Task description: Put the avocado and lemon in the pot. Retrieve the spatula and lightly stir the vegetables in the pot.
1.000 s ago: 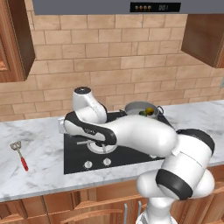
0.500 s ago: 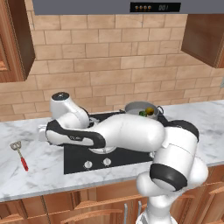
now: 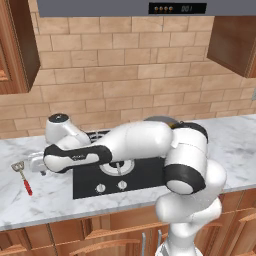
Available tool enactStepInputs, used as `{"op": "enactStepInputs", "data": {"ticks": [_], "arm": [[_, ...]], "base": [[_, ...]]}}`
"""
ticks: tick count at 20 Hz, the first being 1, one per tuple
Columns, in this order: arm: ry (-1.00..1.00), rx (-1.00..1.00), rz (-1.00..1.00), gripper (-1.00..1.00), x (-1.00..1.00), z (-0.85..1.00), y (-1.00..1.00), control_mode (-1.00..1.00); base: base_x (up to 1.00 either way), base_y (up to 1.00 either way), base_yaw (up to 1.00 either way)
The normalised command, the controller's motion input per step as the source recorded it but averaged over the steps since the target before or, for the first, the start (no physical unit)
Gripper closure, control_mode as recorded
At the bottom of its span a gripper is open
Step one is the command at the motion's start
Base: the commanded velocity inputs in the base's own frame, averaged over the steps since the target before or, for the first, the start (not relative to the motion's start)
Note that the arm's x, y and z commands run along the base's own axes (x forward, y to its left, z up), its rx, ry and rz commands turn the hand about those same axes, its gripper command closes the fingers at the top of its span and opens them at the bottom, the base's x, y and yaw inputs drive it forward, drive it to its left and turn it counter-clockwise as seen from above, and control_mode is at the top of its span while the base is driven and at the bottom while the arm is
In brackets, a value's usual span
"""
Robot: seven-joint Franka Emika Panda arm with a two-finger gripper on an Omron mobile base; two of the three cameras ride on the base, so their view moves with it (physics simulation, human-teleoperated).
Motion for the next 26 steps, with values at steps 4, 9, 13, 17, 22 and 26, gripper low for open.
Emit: {"op": "enactStepInputs", "data": {"ticks": [4,9,13,17,22,26], "arm": [[-0.01,0.00,0.01,-1.00,0.00,-0.12,0.54,-1.00],[0.00,0.00,0.00,-1.00,0.04,-0.12,0.59,-1.00],[0.00,-0.05,0.00,-1.00,0.01,-0.07,0.50,-1.00],[0.00,-0.09,0.00,-1.00,0.09,0.02,0.23,-1.00],[0.00,-0.16,0.00,-1.00,0.05,0.22,0.21,-1.00],[0.00,-0.15,0.00,-1.00,0.00,0.04,0.01,-1.00]], "base": [[0.00,0.00,0.00],[0.00,0.00,0.00],[0.00,0.00,0.00],[0.00,0.00,0.00],[0.00,0.00,0.00],[0.00,0.00,0.00]]}}
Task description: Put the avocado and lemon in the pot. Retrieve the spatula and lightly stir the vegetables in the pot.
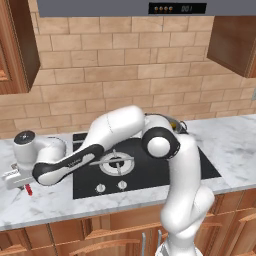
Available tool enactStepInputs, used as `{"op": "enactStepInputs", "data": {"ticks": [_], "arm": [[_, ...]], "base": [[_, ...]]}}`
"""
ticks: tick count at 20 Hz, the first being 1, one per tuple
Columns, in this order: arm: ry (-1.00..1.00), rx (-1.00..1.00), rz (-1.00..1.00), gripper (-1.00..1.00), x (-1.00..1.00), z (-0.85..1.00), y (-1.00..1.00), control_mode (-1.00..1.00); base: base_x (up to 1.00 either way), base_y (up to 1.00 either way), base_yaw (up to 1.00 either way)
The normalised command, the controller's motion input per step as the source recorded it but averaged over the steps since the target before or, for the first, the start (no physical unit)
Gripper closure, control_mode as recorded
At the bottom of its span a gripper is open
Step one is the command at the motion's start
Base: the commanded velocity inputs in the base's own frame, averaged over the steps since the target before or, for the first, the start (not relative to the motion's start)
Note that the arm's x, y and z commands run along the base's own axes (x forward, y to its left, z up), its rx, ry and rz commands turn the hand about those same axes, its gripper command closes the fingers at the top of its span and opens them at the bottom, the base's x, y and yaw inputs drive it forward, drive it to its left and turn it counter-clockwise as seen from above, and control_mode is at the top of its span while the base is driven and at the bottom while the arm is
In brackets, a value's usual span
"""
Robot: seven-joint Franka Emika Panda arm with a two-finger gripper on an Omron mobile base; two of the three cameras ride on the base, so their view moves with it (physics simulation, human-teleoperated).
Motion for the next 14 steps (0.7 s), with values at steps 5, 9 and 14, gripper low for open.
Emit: {"op": "enactStepInputs", "data": {"ticks": [5,9,14], "arm": [[0.00,-0.09,0.00,-1.00,0.00,-0.13,-0.02,-1.00],[0.00,0.00,0.00,-1.00,0.13,-0.19,0.00,-1.00],[0.00,0.00,0.00,-1.00,0.19,-0.23,0.00,-1.00]], "base": [[0.00,0.00,0.00],[0.00,0.00,0.00],[0.00,0.00,0.00]]}}
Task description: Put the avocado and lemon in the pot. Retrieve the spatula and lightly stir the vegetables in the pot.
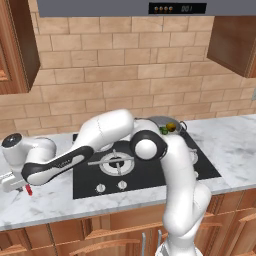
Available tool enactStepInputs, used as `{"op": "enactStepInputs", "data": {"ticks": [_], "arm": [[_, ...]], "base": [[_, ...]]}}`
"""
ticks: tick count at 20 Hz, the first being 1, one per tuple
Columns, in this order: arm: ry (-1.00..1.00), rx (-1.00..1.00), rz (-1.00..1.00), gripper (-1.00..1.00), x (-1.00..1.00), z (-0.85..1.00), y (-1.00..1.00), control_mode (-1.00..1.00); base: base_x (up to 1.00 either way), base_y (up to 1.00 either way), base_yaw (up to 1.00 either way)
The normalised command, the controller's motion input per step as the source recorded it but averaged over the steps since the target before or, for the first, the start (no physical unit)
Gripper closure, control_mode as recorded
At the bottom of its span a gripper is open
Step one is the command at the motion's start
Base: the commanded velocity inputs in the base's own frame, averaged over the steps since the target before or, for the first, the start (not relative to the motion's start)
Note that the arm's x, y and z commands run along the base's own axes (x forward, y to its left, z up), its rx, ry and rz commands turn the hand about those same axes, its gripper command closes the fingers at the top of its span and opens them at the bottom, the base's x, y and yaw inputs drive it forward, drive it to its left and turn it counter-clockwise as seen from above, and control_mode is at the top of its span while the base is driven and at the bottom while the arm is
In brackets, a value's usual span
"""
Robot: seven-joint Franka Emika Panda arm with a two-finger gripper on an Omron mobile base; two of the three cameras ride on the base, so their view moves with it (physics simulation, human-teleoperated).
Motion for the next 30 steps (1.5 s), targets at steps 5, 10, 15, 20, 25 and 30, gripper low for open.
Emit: {"op": "enactStepInputs", "data": {"ticks": [5,10,15,20,25,30], "arm": [[0.00,0.02,0.00,-1.00,0.19,-0.30,-0.04,-1.00],[0.00,0.05,0.00,-1.00,0.25,-0.11,0.04,-1.00],[0.03,0.04,0.00,-1.00,0.16,-0.20,0.07,-1.00],[0.06,0.05,0.00,-1.00,0.02,-0.16,0.18,-1.00],[0.04,0.04,0.00,-1.00,0.10,-0.05,0.13,-1.00],[0.08,0.02,0.00,-1.00,0.15,-0.17,0.04,-1.00]], "base": [[0.00,0.00,0.00],[0.00,0.00,0.00],[0.00,0.00,0.00],[0.00,0.00,0.00],[0.00,0.00,0.00],[0.00,0.00,0.00]]}}
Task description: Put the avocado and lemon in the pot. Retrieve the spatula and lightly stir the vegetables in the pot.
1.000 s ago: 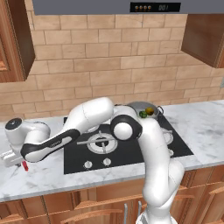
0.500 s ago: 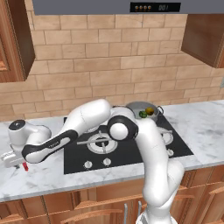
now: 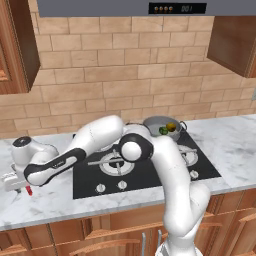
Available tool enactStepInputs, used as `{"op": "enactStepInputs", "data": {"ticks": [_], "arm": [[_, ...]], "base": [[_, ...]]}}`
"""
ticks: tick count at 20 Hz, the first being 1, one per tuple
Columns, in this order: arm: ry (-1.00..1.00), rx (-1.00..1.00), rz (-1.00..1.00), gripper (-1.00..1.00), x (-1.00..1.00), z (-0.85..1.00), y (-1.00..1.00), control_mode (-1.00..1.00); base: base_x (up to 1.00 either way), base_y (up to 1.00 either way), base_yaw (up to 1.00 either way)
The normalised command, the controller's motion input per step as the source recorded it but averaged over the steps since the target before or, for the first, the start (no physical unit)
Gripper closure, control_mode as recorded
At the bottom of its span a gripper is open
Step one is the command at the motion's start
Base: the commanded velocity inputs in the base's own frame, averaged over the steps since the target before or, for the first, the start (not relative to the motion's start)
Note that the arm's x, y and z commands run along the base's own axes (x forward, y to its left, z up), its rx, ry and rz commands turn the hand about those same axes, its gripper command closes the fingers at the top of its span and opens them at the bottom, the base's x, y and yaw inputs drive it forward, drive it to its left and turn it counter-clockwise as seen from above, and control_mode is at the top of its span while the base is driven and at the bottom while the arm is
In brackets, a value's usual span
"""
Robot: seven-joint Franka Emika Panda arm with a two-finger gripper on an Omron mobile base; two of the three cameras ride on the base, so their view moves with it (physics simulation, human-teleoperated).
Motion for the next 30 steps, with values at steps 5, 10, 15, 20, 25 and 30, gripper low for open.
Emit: {"op": "enactStepInputs", "data": {"ticks": [5,10,15,20,25,30], "arm": [[0.07,0.00,0.00,-1.00,0.10,-0.19,0.02,-1.00],[0.02,0.00,0.00,-1.00,0.06,-0.14,0.05,-1.00],[0.00,0.00,0.00,-1.00,0.00,-0.11,0.11,-1.00],[0.01,0.00,0.00,1.00,0.00,-0.23,0.09,-1.00],[0.02,0.00,0.00,1.00,0.00,-0.36,-0.02,-1.00],[0.00,0.00,0.00,1.00,-0.25,-0.29,-0.30,-1.00]], "base": [[0.00,0.00,0.00],[0.00,0.00,0.00],[0.00,0.00,0.00],[0.00,0.00,0.00],[0.00,0.00,0.00],[0.00,0.00,0.00]]}}
